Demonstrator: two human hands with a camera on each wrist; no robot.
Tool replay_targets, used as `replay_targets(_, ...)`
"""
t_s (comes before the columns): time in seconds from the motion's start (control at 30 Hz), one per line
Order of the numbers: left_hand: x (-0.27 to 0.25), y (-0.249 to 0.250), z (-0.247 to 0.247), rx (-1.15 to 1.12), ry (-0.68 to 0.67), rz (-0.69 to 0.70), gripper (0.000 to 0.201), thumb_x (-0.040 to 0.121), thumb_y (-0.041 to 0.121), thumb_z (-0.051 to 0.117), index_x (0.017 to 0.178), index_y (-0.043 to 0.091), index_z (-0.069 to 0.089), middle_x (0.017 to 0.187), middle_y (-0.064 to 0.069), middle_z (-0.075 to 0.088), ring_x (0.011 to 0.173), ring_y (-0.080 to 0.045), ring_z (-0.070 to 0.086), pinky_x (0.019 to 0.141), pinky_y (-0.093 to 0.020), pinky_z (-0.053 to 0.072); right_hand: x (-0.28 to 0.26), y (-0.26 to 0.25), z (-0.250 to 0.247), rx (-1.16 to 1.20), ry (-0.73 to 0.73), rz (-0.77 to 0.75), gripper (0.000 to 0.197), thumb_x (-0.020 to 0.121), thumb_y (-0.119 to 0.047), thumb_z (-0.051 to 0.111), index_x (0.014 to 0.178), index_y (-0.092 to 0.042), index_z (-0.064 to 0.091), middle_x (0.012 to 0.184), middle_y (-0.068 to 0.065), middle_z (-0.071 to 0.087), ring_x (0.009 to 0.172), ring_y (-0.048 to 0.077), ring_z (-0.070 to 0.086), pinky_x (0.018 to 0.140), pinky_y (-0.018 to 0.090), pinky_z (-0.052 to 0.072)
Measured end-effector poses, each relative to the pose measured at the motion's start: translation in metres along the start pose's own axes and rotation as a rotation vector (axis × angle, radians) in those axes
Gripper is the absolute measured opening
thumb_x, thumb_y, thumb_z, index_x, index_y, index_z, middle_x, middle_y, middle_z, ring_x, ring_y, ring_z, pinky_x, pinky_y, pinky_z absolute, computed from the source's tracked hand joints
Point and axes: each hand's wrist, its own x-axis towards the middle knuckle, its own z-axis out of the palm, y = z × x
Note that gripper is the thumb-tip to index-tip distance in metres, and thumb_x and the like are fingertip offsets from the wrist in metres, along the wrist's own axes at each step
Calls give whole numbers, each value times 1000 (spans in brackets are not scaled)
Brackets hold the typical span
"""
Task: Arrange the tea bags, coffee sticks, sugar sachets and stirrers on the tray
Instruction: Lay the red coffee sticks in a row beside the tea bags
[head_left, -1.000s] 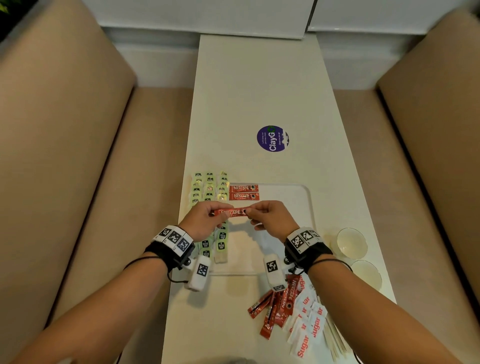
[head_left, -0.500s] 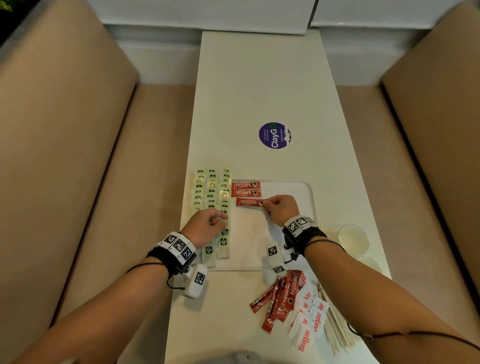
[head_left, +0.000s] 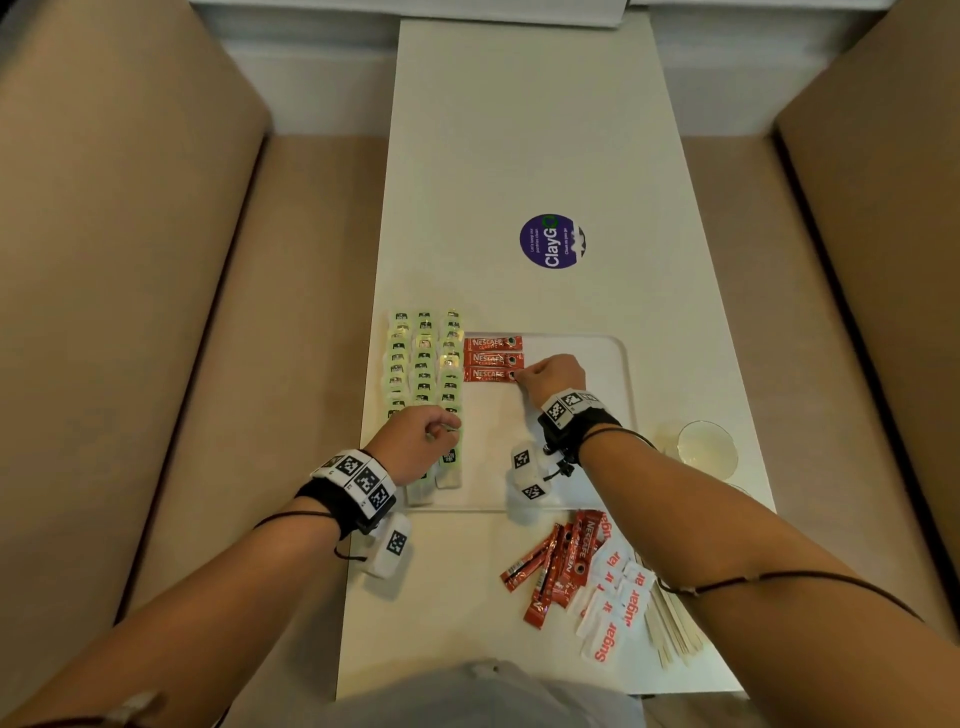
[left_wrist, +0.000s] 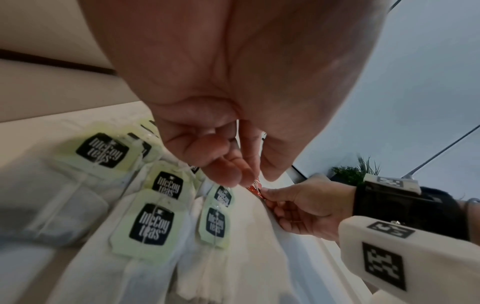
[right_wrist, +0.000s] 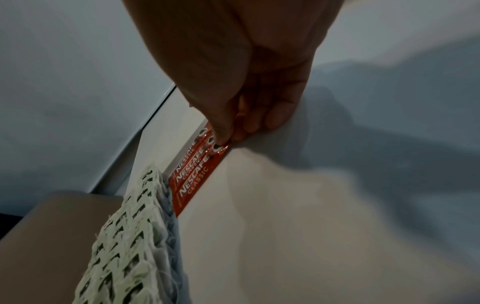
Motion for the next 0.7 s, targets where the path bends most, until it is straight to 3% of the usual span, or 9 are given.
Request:
replay_targets(0.07,-2,1,1,11,-3,5,16,95,18,64,109,18,71,74,8,55,66,-6,55,53,-14,43,2,1,1,-4,-2,-1,22,90,-26,75,82,-6,80,70,0,70,59,8,59,59,22,46)
replay_targets(0.13,-2,1,1,19,-2,5,17,95,18,64,111,16,71,76,8,57,66,-2,56,54,-11,42,2,1,1,-14,-4,2,23,90,-28,75,81,-7,80,72,1,72,59,8,60,53,20,44)
replay_targets(0.3,-6,0,0,30,-6,12,19,96,20,63,113,16,72,79,9,59,71,-3,57,59,-15,44,3,-1,-1,-33,1,14,30,88,-32,77,79,-4,79,70,5,72,55,11,58,49,19,41)
replay_targets(0.4,-8,-1,-2,42,-17,11,18,96,21,63,112,18,71,84,6,64,71,-3,58,58,-16,47,2,-3,-1,-75,-5,25,39,86,-37,78,70,-2,72,58,3,61,50,15,52,48,22,38)
replay_targets(0.57,-13,-2,-3,61,-16,24,17,96,17,63,110,19,71,90,8,66,71,8,59,62,-5,42,-6,-3,-7,-108,1,-7,46,89,-46,72,65,-7,65,50,2,47,44,16,40,46,24,33)
replay_targets(0.63,-15,-2,-2,65,-12,32,15,95,19,64,109,21,70,89,7,64,73,2,57,64,-6,41,-13,-1,-11,-97,-16,-28,54,90,-50,70,64,-3,64,49,5,49,44,16,41,48,25,38)
replay_targets(0.7,-18,-3,0,71,-20,46,14,95,21,65,108,23,70,85,9,60,70,-1,53,68,-14,41,-25,1,-17,-105,-52,-58,57,90,-52,69,74,3,72,61,13,66,51,17,54,61,32,55)
